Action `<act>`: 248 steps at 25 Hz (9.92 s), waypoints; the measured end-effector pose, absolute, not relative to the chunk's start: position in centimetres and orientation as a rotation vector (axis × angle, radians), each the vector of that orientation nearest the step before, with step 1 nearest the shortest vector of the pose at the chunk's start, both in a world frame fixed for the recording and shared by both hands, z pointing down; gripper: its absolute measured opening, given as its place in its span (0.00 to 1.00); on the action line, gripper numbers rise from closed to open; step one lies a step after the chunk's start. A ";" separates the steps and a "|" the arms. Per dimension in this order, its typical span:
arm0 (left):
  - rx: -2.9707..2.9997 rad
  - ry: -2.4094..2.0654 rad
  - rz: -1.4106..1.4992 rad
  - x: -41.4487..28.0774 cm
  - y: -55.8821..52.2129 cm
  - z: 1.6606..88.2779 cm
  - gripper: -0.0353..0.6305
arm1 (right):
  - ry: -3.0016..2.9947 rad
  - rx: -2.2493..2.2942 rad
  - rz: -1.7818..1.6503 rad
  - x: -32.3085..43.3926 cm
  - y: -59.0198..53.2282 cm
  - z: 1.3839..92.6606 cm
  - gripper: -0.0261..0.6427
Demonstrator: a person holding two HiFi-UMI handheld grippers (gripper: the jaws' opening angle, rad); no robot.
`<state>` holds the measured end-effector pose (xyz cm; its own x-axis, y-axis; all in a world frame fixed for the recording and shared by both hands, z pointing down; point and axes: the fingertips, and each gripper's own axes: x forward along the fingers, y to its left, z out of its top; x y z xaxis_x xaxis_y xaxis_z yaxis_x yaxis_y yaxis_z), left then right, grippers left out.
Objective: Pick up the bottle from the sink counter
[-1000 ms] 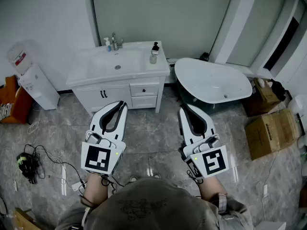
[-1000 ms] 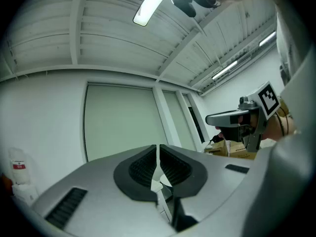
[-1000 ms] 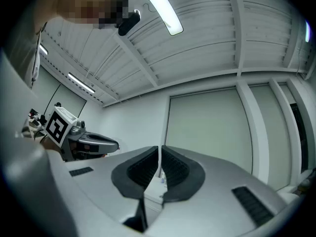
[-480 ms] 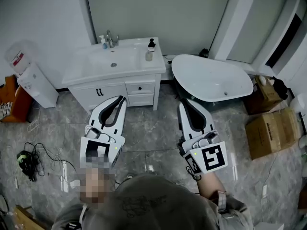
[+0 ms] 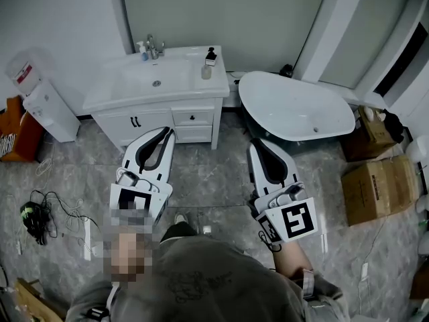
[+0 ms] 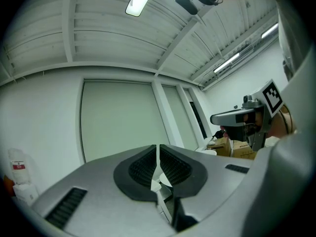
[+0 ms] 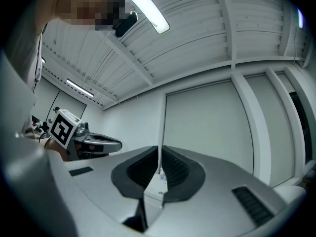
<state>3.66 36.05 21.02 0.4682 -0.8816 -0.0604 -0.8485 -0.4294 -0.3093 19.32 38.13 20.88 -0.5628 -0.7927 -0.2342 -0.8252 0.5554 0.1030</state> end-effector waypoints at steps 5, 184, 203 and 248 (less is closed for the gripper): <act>-2.442 1.470 -0.173 4.4 34.9 22.3 0.10 | 2.627 -1.383 0.300 19.4 36.9 22.0 0.10; -2.756 1.474 -0.536 -6.2 -38.7 46.1 0.10 | 2.927 -1.726 -0.382 4.9 -42.4 50.1 0.56; -2.604 1.454 -0.411 -7.8 -34.4 32.3 0.10 | 2.930 -1.525 -0.038 3.9 -34.8 30.5 0.57; -2.588 1.515 -0.393 -8.1 -24.7 32.8 0.10 | 3.052 -1.338 -0.140 2.2 -23.7 32.6 0.57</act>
<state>-8.09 -24.66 32.85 0.4663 -0.8694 0.1633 -0.8392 -0.4932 -0.2294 2.21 -23.73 32.64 -0.6623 -0.7194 0.2092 -0.7355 0.6775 0.0013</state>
